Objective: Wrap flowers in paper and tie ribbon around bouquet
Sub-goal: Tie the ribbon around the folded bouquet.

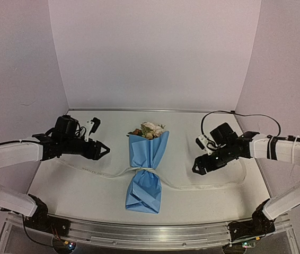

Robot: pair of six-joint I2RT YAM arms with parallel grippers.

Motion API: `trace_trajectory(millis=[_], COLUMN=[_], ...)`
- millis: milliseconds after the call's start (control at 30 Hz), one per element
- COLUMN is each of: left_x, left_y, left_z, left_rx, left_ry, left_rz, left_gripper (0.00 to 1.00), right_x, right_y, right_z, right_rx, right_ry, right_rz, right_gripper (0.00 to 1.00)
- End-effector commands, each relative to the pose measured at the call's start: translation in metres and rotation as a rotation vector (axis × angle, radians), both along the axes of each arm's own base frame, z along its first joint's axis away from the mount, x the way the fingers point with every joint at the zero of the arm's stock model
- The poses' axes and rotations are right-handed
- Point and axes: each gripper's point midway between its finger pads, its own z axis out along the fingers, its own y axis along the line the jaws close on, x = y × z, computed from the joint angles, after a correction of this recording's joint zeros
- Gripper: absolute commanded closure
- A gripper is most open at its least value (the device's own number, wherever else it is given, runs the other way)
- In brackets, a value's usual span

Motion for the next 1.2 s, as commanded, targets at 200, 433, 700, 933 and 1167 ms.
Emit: trace_trajectory(millis=[200, 433, 700, 933, 1167], left_x=[-0.041, -0.042, -0.039, -0.024, -0.017], left_y=[-0.062, -0.083, -0.093, -0.101, -0.105], left_z=[-0.017, -0.050, -0.071, -0.080, -0.087], left_rx=[0.206, 0.306, 0.367, 0.381, 0.389], left_ry=[-0.363, -0.398, -0.431, -0.463, -0.476], left_rz=[-0.501, -0.576, -0.618, -0.581, -0.571], left_gripper=[0.31, 0.31, 0.32, 0.34, 0.52], right_x=[-0.034, -0.048, -0.042, -0.022, -0.008], right_y=[0.080, 0.103, 0.124, 0.136, 0.151], right_z=[-0.021, -0.034, -0.047, -0.055, -0.059], right_rx=[-0.015, -0.085, -0.154, -0.195, -0.215], right_ry=[-0.185, -0.261, -0.342, -0.397, -0.420], right_rz=[0.454, 0.562, 0.581, 0.534, 0.506], right_gripper=[0.19, 0.19, 0.21, 0.25, 0.33])
